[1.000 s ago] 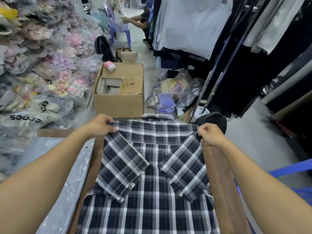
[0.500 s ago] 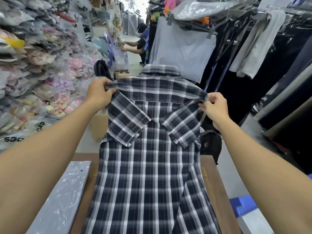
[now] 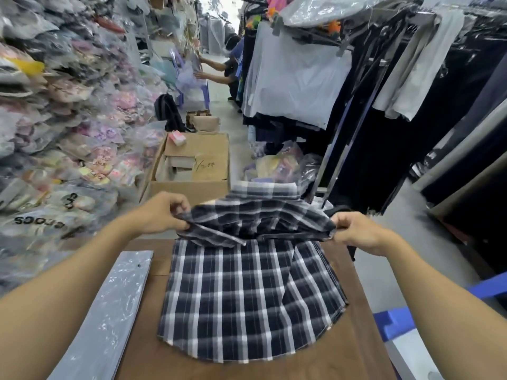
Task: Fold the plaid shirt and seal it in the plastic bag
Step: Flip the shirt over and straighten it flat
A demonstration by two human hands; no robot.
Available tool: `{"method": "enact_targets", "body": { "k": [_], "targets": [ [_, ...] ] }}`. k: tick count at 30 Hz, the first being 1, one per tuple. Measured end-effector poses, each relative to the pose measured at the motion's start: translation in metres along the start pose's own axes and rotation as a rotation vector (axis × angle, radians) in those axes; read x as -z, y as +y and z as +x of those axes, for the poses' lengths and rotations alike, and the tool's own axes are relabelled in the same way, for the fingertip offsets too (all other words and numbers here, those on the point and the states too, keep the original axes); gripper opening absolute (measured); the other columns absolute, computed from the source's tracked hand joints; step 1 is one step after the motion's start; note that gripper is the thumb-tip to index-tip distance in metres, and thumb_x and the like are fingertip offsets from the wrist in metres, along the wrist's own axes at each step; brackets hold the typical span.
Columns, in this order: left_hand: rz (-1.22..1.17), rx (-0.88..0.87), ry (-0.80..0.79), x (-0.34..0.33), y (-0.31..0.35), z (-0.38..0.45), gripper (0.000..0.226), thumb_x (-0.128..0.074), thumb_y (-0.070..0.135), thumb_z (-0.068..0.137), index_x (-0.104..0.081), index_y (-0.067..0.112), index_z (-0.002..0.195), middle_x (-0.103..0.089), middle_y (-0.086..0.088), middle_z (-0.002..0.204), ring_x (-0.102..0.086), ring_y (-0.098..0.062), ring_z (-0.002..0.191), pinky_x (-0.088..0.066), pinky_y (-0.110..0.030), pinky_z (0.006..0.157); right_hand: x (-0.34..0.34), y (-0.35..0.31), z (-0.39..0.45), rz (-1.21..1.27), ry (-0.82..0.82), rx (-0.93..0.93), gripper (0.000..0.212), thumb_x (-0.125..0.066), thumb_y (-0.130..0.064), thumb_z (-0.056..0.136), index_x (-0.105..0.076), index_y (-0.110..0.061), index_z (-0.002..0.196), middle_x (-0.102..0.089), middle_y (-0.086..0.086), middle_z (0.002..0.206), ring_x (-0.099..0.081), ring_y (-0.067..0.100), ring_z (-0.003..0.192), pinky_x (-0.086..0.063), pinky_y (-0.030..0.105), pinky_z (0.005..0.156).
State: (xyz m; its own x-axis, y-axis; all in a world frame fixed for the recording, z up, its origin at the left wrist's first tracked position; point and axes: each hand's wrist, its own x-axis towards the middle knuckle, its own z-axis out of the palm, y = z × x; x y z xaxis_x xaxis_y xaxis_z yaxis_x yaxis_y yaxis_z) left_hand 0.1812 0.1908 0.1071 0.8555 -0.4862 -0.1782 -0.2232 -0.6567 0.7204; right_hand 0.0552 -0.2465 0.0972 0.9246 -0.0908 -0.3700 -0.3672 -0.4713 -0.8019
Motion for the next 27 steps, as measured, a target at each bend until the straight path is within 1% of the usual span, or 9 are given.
{"method": "enact_targets", "body": {
  "k": [3, 6, 9, 13, 15, 19, 21, 23, 27],
  "targets": [
    [0.053, 0.02, -0.223, -0.032, -0.013, -0.027, 0.031, -0.072, -0.013, 0.068, -0.059, 0.016, 0.069, -0.046, 0.0, 0.064, -0.043, -0.005, 0.054, -0.039, -0.014, 0.055, -0.012, 0.034, -0.013, -0.131, -0.18, -0.134, 0.028, -0.071, 0.018, 0.074, -0.062, -0.007, 0.07, -0.066, -0.001, 0.065, -0.061, 0.007, 0.059, -0.05, 0.02, 0.058],
    [0.139, 0.074, -0.39, -0.073, -0.034, -0.049, 0.035, -0.075, -0.01, 0.066, -0.06, 0.022, 0.069, -0.051, 0.003, 0.067, -0.053, -0.006, 0.06, -0.046, -0.015, 0.058, -0.031, 0.07, -0.02, -0.2, -0.311, -0.246, 0.026, -0.07, 0.015, 0.07, -0.077, -0.011, 0.072, -0.076, 0.006, 0.091, -0.069, 0.016, 0.08, -0.057, 0.031, 0.076],
    [0.343, 0.162, -0.417, -0.11, -0.051, -0.07, 0.028, -0.084, 0.012, 0.067, -0.066, 0.029, 0.082, -0.062, 0.013, 0.078, -0.059, -0.003, 0.071, -0.046, -0.012, 0.063, -0.051, 0.094, -0.025, -0.219, -0.302, -0.296, 0.03, -0.061, 0.012, 0.071, -0.082, -0.008, 0.08, -0.072, -0.002, 0.113, -0.069, 0.017, 0.095, -0.053, 0.029, 0.069],
    [0.206, 0.218, -0.469, -0.123, -0.062, -0.082, 0.03, -0.09, 0.031, 0.064, -0.068, 0.028, 0.084, -0.066, 0.007, 0.086, -0.061, -0.006, 0.074, -0.05, -0.021, 0.069, -0.067, 0.101, -0.025, -0.13, -0.128, -0.332, 0.02, -0.061, 0.001, 0.086, -0.072, -0.011, 0.076, -0.069, 0.001, 0.078, -0.055, 0.015, 0.058, -0.044, 0.028, 0.055],
    [0.049, 0.277, -0.374, -0.121, -0.06, -0.08, 0.032, -0.085, 0.045, 0.07, -0.067, 0.021, 0.082, -0.069, 0.005, 0.078, -0.064, -0.007, 0.071, -0.053, -0.026, 0.07, -0.072, 0.101, -0.023, -0.075, -0.012, -0.34, 0.01, -0.066, -0.005, 0.088, -0.06, -0.012, 0.086, -0.062, 0.008, 0.087, -0.056, 0.017, 0.064, -0.049, 0.029, 0.057],
    [-0.048, 0.453, 0.089, -0.13, -0.061, -0.069, 0.037, -0.077, 0.033, 0.082, -0.056, 0.011, 0.102, -0.057, 0.002, 0.098, -0.062, -0.023, 0.097, -0.053, -0.037, 0.083, -0.084, 0.102, -0.02, -0.192, 0.075, -0.377, 0.035, -0.08, -0.013, 0.083, -0.051, -0.015, 0.101, -0.058, 0.004, 0.091, -0.06, 0.021, 0.077, -0.05, 0.03, 0.056],
    [-0.011, 0.486, 0.067, -0.14, -0.063, -0.069, 0.054, -0.084, 0.026, 0.076, -0.047, 0.014, 0.113, -0.052, 0.003, 0.111, -0.057, -0.021, 0.102, -0.051, -0.036, 0.089, -0.09, 0.106, -0.021, -0.273, 0.03, -0.393, 0.029, -0.079, -0.009, 0.083, -0.05, -0.015, 0.086, -0.055, 0.003, 0.078, -0.053, 0.018, 0.064, -0.047, 0.032, 0.06],
    [0.093, 0.496, 0.011, -0.151, -0.066, -0.071, 0.058, -0.087, 0.02, 0.071, -0.044, 0.018, 0.109, -0.053, 0.002, 0.114, -0.056, -0.019, 0.102, -0.051, -0.037, 0.09, -0.094, 0.109, -0.025, -0.329, -0.021, -0.419, 0.033, -0.076, -0.005, 0.085, -0.045, -0.015, 0.079, -0.053, 0.005, 0.073, -0.048, 0.018, 0.058, -0.044, 0.033, 0.057],
    [0.187, 0.56, -0.101, -0.151, -0.068, -0.079, 0.066, -0.09, 0.022, 0.067, -0.041, 0.016, 0.11, -0.056, -0.002, 0.108, -0.057, -0.022, 0.098, -0.053, -0.039, 0.088, -0.097, 0.104, -0.044, -0.35, -0.303, -0.613, 0.045, -0.081, -0.001, 0.08, -0.045, -0.013, 0.105, -0.068, 0.015, 0.086, -0.067, 0.019, 0.061, -0.058, 0.032, 0.056]
  ]
}}
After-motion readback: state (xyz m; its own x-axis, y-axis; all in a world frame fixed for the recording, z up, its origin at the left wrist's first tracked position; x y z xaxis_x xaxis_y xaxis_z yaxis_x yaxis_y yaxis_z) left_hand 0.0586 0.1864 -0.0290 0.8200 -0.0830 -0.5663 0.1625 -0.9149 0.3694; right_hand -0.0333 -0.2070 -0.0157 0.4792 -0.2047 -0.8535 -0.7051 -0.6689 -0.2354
